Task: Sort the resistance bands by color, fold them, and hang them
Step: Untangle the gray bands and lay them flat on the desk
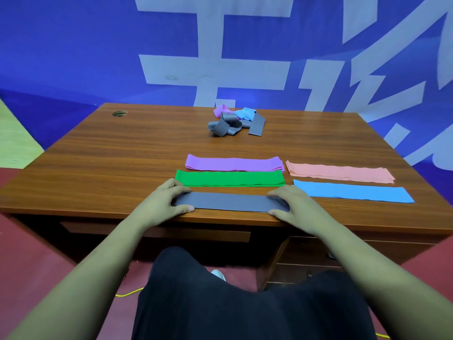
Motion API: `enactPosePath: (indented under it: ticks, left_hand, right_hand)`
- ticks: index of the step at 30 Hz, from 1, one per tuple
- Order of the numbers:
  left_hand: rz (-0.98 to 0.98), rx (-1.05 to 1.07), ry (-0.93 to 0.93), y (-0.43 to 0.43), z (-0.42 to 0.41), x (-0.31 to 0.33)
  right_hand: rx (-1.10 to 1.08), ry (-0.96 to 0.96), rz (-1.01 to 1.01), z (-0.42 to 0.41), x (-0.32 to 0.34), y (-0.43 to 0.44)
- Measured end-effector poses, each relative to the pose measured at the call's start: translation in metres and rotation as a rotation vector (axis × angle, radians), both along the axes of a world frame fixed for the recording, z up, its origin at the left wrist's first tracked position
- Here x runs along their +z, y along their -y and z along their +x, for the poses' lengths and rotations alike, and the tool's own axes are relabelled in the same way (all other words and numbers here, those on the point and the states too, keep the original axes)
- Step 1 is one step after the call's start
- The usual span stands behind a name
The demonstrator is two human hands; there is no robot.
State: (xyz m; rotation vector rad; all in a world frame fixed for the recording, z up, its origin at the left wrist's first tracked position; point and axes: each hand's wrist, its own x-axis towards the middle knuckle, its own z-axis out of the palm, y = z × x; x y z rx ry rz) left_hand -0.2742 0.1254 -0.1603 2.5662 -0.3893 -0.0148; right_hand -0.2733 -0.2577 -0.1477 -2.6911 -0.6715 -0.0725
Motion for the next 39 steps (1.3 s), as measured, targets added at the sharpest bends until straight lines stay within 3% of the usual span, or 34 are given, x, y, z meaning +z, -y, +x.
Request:
enactPosePath:
  ticks: [3,9,13,20,27,31,39]
  left_hand:
    - [-0.009,0.003,0.019,0.0,-0.001,-0.002]
    - [-0.027,0.049,0.071,0.001,-0.009,-0.007]
    - [-0.15,0.074,0.153,0.006,-0.007,0.003]
    - [-0.083,0.118,0.225,0.037,0.071,0.045]
    - [-0.156,0.284,0.035,0.078,0.172,0.056]
    - [-0.179,0.414,0.038,0.075,0.226,0.041]
    - [-0.316,0.388,0.024,0.076,0.291,0.016]
  right_hand:
    - [0.046,0.048,-0.088,0.006,0.001,0.002]
    - [0.035,0.102,-0.079,0.003,-0.002,-0.001]
    - [-0.011,0.085,0.057,0.011,0.005,-0.004]
    - [-0.181,0.117,0.158,0.088,0.041,-0.026]
    - [-0.356,-0.075,0.073,0.169,0.053,-0.052]
    - [-0.361,-0.107,0.1,0.214,0.041,-0.074]
    - [-0.472,-0.311,0.461,0.288,0.02,-0.134]
